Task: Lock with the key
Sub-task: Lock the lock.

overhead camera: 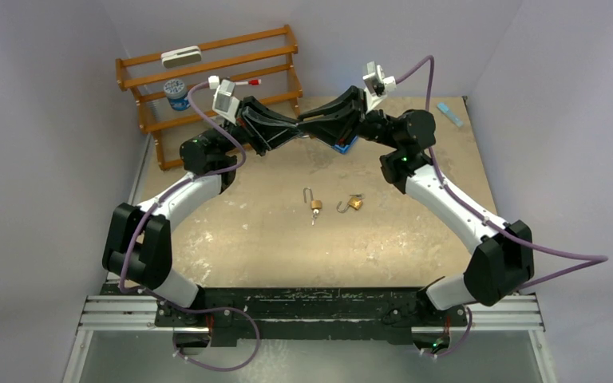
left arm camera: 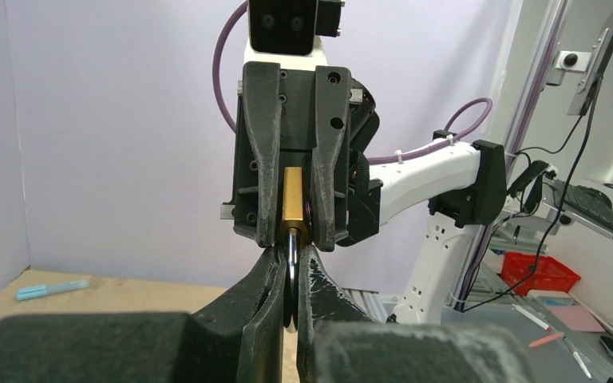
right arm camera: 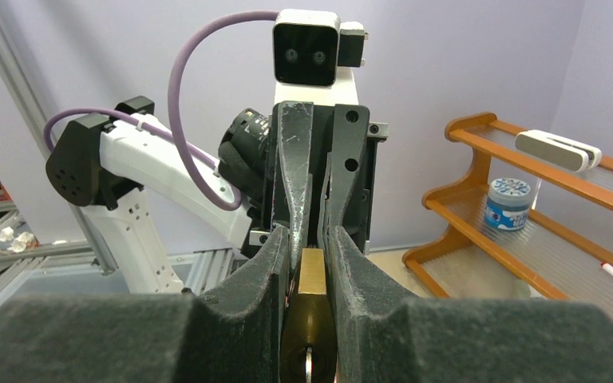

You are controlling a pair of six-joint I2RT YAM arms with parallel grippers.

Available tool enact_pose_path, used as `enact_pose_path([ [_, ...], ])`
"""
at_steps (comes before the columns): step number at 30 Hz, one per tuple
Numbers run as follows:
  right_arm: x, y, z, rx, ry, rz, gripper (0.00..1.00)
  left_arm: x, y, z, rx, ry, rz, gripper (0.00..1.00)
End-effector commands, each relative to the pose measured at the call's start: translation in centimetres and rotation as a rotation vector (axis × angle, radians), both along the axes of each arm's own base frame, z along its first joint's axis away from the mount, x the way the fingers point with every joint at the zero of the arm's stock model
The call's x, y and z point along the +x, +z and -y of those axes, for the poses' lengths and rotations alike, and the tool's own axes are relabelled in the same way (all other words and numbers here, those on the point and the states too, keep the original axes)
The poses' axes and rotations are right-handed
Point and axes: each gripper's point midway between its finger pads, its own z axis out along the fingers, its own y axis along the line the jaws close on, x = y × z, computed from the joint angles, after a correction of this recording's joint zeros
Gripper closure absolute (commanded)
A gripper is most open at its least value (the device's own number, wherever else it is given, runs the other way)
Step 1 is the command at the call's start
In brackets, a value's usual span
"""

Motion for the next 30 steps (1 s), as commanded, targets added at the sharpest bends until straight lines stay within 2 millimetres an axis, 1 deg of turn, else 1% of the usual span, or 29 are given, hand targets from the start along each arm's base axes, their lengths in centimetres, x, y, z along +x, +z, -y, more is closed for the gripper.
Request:
enact_pose_path([
  [1,-5.5,-3.0,-1.3,-0.134,0.240,-0.048,1.00,-0.3,5.9,-1.9,-0.216,0.076,0.097,1.00],
  [4,-5.4,-3.0,-1.1,-0.144,0.224,-0.048,1.00,-0.4,5.8,-1.8,-0.195,0.093,0.111,1.00],
  [8,-4.2,-2.9,-0.2,-0.162,0.122,-0.056,1.00,0.6,5.2,-1.5,-0.121,0.168,0.103,1.00],
  [9,-4.0,-2.8,0.0,-0.162,0.098,-0.058,0.96,0.8,5.1,-1.5,-0.102,0.191,0.104,1.00],
  [10,-3.5,-2.7,0.6,-0.157,0.069,-0.057,0.87,0.9,5.1,-1.5,-0.085,0.211,0.108,1.00],
  [13,-2.3,-2.4,2.3,-0.142,0.000,-0.064,0.58,1.4,4.9,-1.6,-0.038,0.266,0.116,1.00],
  [15,-1.6,-2.1,3.5,-0.128,-0.038,-0.065,0.44,1.5,5.0,-1.6,-0.020,0.285,0.123,1.00],
  [16,-1.3,-2.0,4.0,-0.124,-0.060,-0.064,0.40,1.4,5.0,-1.6,-0.012,0.286,0.128,1.00],
  [20,-0.6,-1.9,6.0,-0.117,-0.131,-0.055,0.30,1.2,4.9,-1.6,0.016,0.289,0.141,1.00],
  [24,-0.1,-2.2,7.8,-0.114,-0.208,-0.028,0.24,0.3,4.3,-1.2,0.080,0.243,0.170,1.00],
  [26,-0.3,-2.4,8.2,-0.125,-0.215,0.003,0.23,0.0,3.8,-1.0,0.122,0.226,0.182,1.00],
  [30,-0.7,-2.8,8.5,-0.141,-0.223,0.088,0.21,-0.7,2.9,-0.9,0.185,0.200,0.201,1.00],
])
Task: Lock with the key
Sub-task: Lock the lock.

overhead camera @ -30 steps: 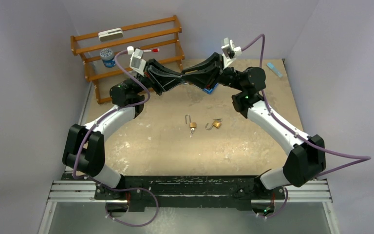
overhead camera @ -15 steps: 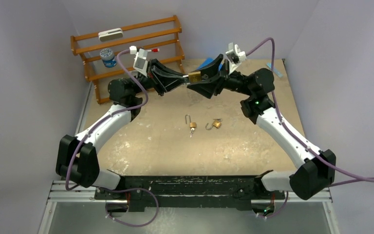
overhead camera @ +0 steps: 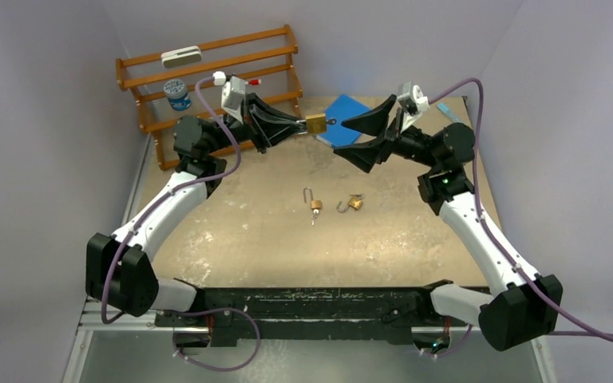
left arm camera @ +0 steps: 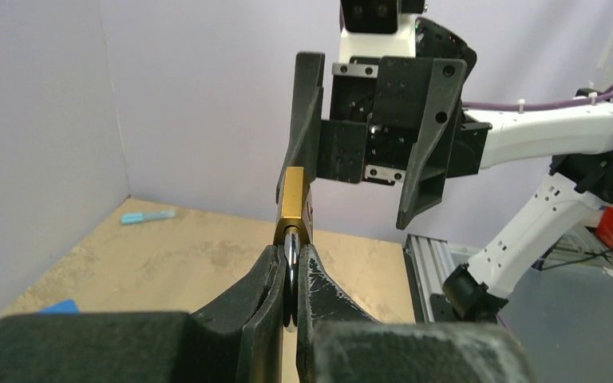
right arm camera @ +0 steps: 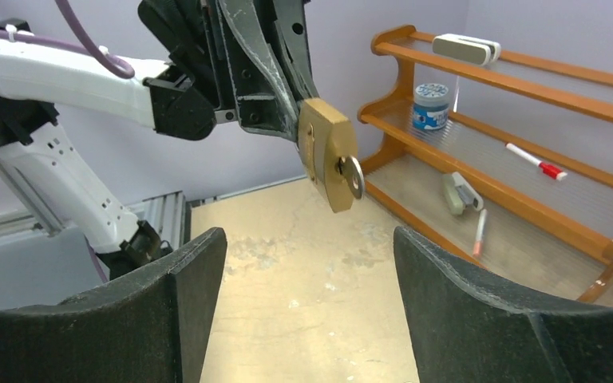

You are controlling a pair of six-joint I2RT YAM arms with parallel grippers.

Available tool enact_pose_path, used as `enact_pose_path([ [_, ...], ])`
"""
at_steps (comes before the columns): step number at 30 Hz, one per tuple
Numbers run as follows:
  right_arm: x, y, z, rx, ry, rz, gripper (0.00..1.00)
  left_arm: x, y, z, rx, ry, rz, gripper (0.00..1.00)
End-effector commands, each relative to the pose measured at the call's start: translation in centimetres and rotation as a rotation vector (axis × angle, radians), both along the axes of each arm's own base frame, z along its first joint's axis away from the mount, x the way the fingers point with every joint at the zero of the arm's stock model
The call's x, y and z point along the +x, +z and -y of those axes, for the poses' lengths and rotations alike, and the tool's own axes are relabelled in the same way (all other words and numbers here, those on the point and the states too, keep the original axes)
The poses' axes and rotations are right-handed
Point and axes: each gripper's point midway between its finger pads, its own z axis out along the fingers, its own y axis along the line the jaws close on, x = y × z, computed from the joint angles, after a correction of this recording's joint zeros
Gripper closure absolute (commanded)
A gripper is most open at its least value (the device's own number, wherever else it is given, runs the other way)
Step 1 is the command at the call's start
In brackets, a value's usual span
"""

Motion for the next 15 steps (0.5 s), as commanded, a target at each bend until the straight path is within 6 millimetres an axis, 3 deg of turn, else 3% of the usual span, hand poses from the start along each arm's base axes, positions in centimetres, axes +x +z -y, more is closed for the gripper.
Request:
enact_pose_path([
  [1,-1.18,1.02,0.38,-0.018,0.010,0.171,0.21,-2.70,3.23,-0.82,0.023,-0.012,0.165,1.00],
  [9,-0.90,1.82,-0.09,-0.004,0.045,0.281,0.23,-3.26,2.81,-0.78,0.038,-0.034,0.170,1.00],
  [15,-1.23,1.71,-0.54,-0.019,0.112,0.282,0.35,-3.11,2.58,-0.71,0.042,-0.035,0.166,1.00],
])
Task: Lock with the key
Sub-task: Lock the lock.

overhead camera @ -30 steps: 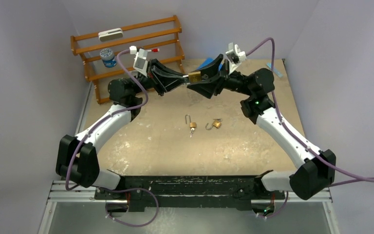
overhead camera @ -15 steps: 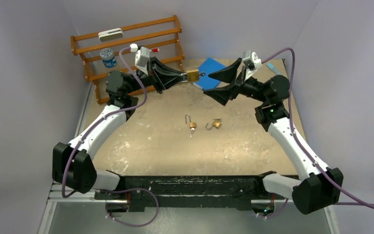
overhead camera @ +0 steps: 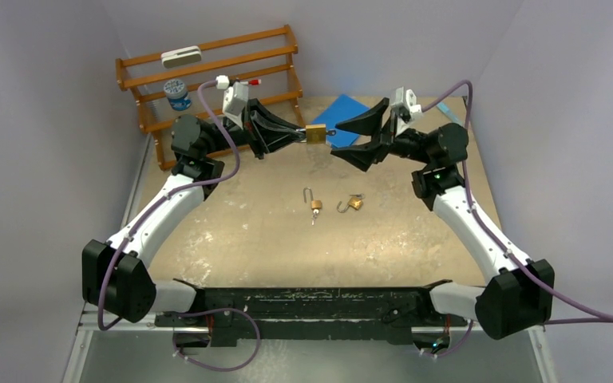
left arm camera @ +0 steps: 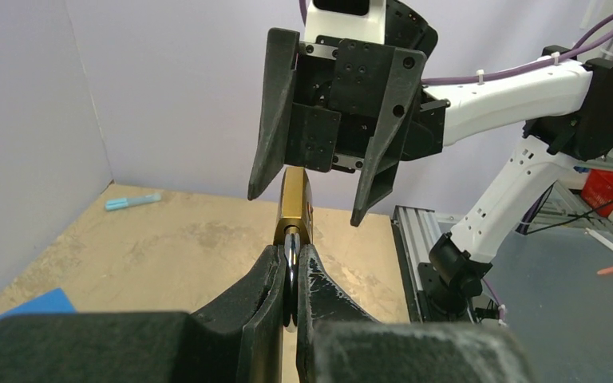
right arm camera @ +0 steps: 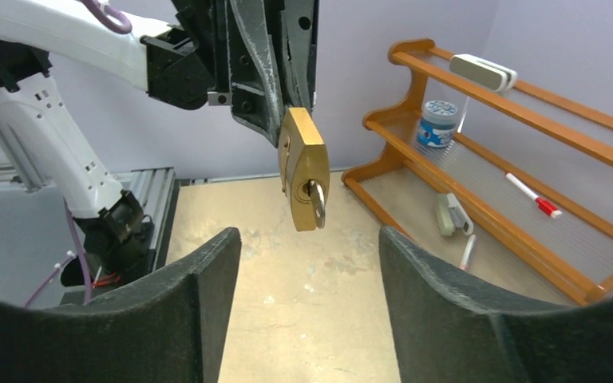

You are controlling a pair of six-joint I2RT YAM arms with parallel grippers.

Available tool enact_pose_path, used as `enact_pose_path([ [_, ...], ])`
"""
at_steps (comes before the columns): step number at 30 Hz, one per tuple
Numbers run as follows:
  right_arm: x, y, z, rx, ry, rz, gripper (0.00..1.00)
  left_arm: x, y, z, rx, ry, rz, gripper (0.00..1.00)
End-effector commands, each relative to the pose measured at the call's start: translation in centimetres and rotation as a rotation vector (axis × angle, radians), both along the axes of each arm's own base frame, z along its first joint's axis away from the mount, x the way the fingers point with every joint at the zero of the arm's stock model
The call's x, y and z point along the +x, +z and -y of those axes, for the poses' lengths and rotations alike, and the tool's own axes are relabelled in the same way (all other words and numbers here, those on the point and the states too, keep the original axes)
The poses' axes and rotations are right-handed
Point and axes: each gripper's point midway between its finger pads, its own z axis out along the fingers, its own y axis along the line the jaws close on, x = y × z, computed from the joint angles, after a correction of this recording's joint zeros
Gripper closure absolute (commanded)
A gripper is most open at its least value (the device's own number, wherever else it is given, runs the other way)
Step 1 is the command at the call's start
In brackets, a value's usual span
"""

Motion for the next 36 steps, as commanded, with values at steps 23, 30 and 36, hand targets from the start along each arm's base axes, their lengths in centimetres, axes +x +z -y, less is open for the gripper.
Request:
enact_pose_path([
  [23,-1.3,3.1,-0.4,0.018,0.103,0.128,0.64,-0.7,3.2,-0.5,-0.048,0.022,0.128,1.00],
  [30,-1.2,3.4,-0.4,0.026,0.108,0.134,0.67,-0.6,3.0,-0.4,-0.041,0.015,0.126,1.00],
  [36,-0.7,3.7,0.8,0.045,0.054,0.132,1.00,-0.5,2.4,-0.3,-0.031,0.009,0.116,1.00],
])
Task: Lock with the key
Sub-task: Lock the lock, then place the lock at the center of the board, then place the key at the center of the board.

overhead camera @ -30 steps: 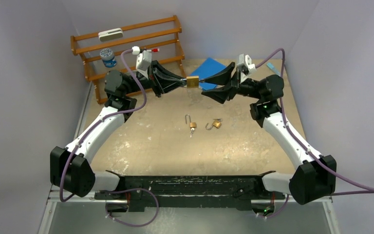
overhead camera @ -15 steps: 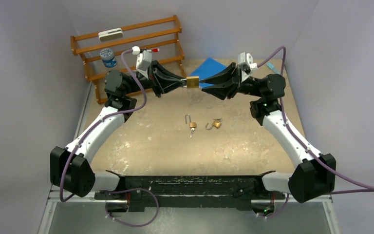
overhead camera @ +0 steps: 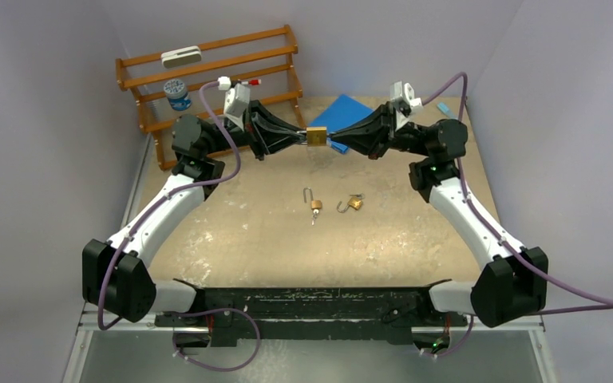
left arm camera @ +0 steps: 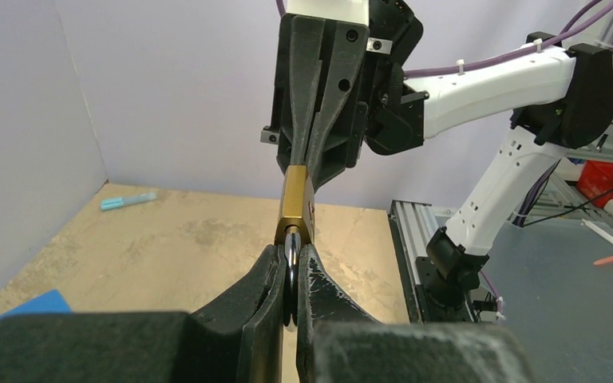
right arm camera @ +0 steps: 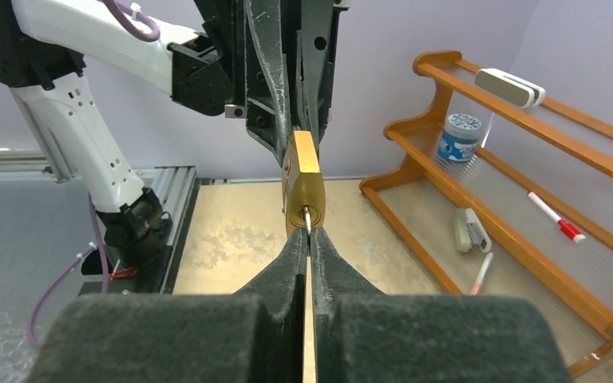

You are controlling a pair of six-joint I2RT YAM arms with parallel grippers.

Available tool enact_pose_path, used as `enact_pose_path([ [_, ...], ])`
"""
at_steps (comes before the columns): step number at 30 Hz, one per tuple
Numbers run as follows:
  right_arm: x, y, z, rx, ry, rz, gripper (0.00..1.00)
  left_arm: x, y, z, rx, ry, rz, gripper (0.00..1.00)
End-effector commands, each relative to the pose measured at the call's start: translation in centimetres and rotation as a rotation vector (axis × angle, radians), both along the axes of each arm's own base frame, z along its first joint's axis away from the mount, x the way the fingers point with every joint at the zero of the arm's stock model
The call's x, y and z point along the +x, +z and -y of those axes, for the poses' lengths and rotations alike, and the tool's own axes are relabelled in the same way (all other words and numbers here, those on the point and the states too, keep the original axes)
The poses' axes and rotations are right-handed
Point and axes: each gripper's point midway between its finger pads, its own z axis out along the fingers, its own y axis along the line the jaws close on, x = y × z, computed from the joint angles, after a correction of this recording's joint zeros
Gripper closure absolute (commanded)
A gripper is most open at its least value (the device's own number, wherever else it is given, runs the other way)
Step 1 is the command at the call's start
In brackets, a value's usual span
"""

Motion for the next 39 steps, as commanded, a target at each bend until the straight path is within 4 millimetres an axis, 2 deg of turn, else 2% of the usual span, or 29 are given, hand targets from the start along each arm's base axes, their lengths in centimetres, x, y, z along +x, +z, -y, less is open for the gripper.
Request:
enact_pose_path([
  [1,-0.2,3.1,2.3,0.064,-0.082,0.103,1.00,-0.1,2.6,-0.4,-0.045,0.028,0.101,1.00],
  [5,1.1,2.6,7.4,0.156,-0.236,0.066,1.00,0.5,1.9,-0.5,-0.020,0.055,0.094,1.00],
  [6,1.6,1.9,8.5,0.176,-0.265,0.034,1.00,0.7,1.7,-0.5,-0.010,0.071,0.095,1.00],
  [9,2.0,1.0,9.1,0.182,-0.251,-0.017,1.00,2.1,0.3,-0.6,0.029,0.137,0.054,1.00],
  [12,3.5,0.8,9.4,0.204,-0.292,-0.069,1.00,5.7,-1.7,-1.4,0.085,0.324,-0.031,1.00],
  [15,5.9,-0.4,10.2,0.178,-0.444,-0.115,1.00,10.4,-3.5,-4.0,0.123,0.617,-0.177,1.00],
  [17,7.3,-1.7,9.9,0.118,-0.575,-0.137,1.00,12.6,-5.3,-6.0,0.165,0.795,-0.281,1.00],
  [19,8.4,-3.2,9.0,0.043,-0.702,-0.143,1.00,13.8,-7.2,-8.2,0.195,0.964,-0.372,1.00],
  [22,9.3,-5.7,7.6,-0.026,-0.776,-0.191,1.00,14.0,-10.1,-10.6,0.248,1.148,-0.486,1.00],
  [25,9.5,-8.3,5.0,-0.068,-0.769,-0.237,1.00,13.3,-12.3,-11.9,0.286,1.214,-0.573,1.00],
  [31,9.4,-12.0,-1.8,-0.146,-0.703,-0.297,1.00,10.7,-17.2,-15.5,0.420,1.362,-0.686,1.00],
  [35,9.7,-14.5,-6.1,-0.189,-0.640,-0.360,1.00,8.3,-20.9,-16.0,0.560,1.346,-0.788,1.00],
  [39,10.1,-16.2,-10.4,-0.206,-0.606,-0.408,1.00,6.4,-24.3,-15.4,0.687,1.267,-0.888,1.00],
])
